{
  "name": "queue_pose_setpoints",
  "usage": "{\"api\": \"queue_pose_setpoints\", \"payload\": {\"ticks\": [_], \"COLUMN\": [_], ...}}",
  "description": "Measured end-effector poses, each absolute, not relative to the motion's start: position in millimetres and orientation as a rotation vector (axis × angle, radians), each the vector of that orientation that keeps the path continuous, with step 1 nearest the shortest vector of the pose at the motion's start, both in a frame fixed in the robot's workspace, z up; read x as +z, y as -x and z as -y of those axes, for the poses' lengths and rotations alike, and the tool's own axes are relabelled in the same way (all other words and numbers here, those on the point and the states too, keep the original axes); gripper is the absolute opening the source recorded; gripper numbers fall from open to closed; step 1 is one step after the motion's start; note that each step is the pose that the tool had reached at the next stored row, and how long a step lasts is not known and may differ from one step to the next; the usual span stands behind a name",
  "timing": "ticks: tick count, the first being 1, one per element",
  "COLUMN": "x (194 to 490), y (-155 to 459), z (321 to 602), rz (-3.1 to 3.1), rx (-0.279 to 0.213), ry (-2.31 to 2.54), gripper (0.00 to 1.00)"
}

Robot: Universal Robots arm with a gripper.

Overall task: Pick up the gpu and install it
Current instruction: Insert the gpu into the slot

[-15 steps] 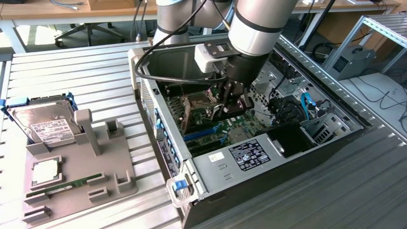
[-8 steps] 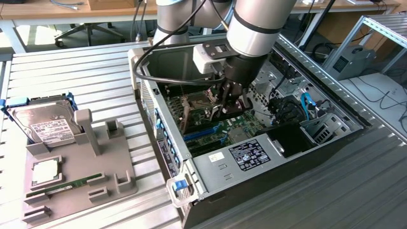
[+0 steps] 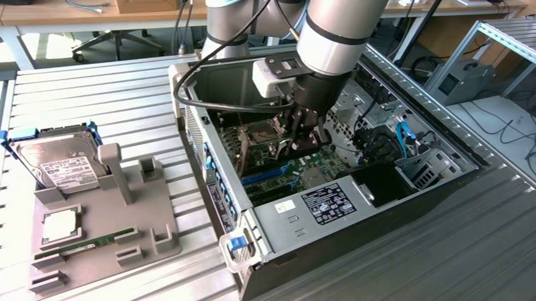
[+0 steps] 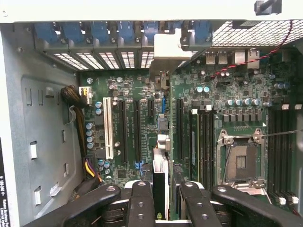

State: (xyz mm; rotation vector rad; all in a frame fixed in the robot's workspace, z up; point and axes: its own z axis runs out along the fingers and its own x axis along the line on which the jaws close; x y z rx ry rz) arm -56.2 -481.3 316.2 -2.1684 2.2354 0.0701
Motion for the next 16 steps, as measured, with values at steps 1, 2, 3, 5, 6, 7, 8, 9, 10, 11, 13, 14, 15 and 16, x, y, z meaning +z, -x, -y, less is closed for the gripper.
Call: {"api": "queue_pose_setpoints", "payload": {"ticks": [1,2,3,5,6,7,8,9,10,11,13,14,15,16], "x": [316,316,316,316,315,315,315,315,313,312,311,310,308,307], "y": [56,56,56,56,56,56,56,56,56,56,56,56,57,57], "z": [481,481,481,480,478,477,475,474,471,469,465,464,464,464], "rz": [-2.238,-2.241,-2.241,-2.241,-2.241,-2.241,-2.241,-2.242,-2.242,-2.242,-2.243,-2.243,-2.244,-2.244], "rx": [0.064,0.059,0.058,0.058,0.058,0.057,0.057,0.057,0.055,0.055,0.054,0.053,0.052,0.051], "ry": [2.171,2.173,2.174,2.174,2.174,2.174,2.174,2.174,2.175,2.175,2.176,2.176,2.176,2.177], "gripper": [0.27,0.27,0.27,0.27,0.27,0.27,0.27,0.27,0.27,0.27,0.27,0.27,0.27,0.27]}}
